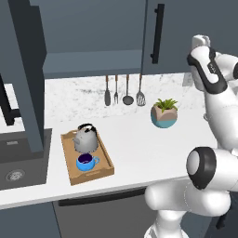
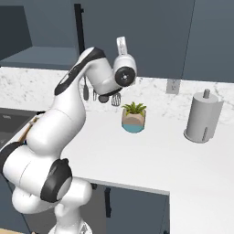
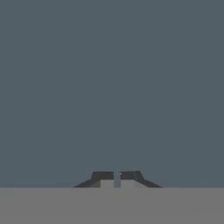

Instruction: Pick the kettle from the counter and place it on the tray. Then pick the mug from the cabinet and place it on the tray. Then close the cabinet doors.

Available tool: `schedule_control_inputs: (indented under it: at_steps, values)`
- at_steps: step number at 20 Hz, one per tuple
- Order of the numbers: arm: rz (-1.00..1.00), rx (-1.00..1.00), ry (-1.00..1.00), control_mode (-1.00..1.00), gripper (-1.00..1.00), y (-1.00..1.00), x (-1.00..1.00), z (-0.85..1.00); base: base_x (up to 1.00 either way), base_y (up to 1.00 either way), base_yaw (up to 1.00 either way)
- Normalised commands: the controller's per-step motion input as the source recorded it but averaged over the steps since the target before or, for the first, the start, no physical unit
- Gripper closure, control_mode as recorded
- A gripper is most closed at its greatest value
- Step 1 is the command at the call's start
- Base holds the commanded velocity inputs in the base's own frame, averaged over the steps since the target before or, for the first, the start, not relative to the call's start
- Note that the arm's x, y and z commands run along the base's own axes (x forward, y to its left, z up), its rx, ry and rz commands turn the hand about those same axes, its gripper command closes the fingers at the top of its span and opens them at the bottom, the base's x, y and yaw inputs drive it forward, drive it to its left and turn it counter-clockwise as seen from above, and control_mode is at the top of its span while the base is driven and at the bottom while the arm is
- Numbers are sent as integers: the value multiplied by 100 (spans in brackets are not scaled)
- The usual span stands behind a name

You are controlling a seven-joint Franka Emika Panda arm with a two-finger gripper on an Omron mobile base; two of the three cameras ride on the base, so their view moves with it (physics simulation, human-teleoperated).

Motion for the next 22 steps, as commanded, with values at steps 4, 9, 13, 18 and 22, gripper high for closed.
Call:
schedule_control_inputs:
  at_steps: [4,9,13,18,22]
  values:
    - [-3,0,1,-100,100,48,53,-24,0,0,0]
    - [5,-5,1,-100,100,49,-83,0,0,0,0]
    - [11,-12,0,-100,100,67,-100,-2,0,0,0]
    - [3,-19,0,-100,100,79,-100,0,0,0,0]
    - [-16,-18,1,-100,100,100,-100,1,0,0,0]
